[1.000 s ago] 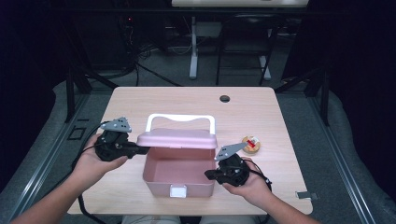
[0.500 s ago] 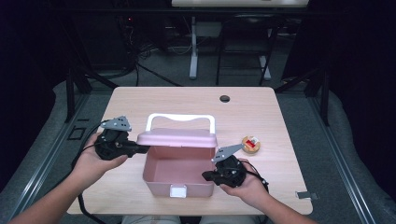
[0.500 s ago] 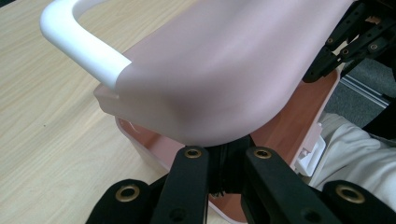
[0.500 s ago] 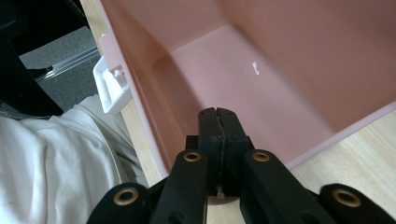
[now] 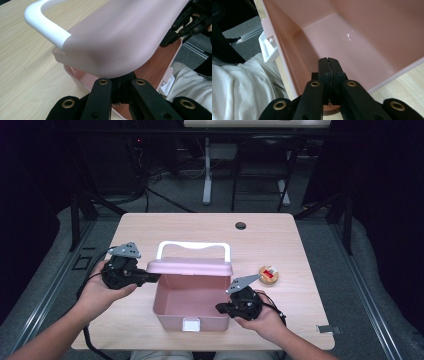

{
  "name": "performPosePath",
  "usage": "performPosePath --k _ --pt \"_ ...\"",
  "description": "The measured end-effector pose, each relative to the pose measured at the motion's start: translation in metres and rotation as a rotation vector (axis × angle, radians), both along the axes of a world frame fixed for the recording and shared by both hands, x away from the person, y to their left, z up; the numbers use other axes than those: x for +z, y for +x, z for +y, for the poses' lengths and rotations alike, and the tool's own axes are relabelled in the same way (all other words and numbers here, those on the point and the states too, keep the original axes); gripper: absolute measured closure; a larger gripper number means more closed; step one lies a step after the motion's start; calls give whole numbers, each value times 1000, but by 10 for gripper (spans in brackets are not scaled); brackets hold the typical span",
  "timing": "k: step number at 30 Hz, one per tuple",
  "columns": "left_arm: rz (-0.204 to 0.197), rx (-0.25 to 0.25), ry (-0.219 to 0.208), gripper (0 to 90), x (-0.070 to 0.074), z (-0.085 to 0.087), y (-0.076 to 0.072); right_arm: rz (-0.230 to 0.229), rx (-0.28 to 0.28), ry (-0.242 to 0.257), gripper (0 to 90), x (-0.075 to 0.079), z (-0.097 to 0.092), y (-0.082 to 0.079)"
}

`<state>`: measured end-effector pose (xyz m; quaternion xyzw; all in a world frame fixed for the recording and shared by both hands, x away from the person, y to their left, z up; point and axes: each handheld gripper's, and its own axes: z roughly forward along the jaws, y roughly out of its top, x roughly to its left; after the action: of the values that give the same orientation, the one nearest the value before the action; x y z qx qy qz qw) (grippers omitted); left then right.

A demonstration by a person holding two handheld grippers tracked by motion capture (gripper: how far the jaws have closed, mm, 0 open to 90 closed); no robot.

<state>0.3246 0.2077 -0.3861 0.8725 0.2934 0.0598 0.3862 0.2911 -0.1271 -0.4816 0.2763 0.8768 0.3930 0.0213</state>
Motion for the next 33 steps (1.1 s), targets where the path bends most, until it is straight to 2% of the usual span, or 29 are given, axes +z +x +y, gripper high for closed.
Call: performPosePath --k 33 --pt "-14 22 10 898 10 -3 11 3 0 -3 900 0 -1 2"
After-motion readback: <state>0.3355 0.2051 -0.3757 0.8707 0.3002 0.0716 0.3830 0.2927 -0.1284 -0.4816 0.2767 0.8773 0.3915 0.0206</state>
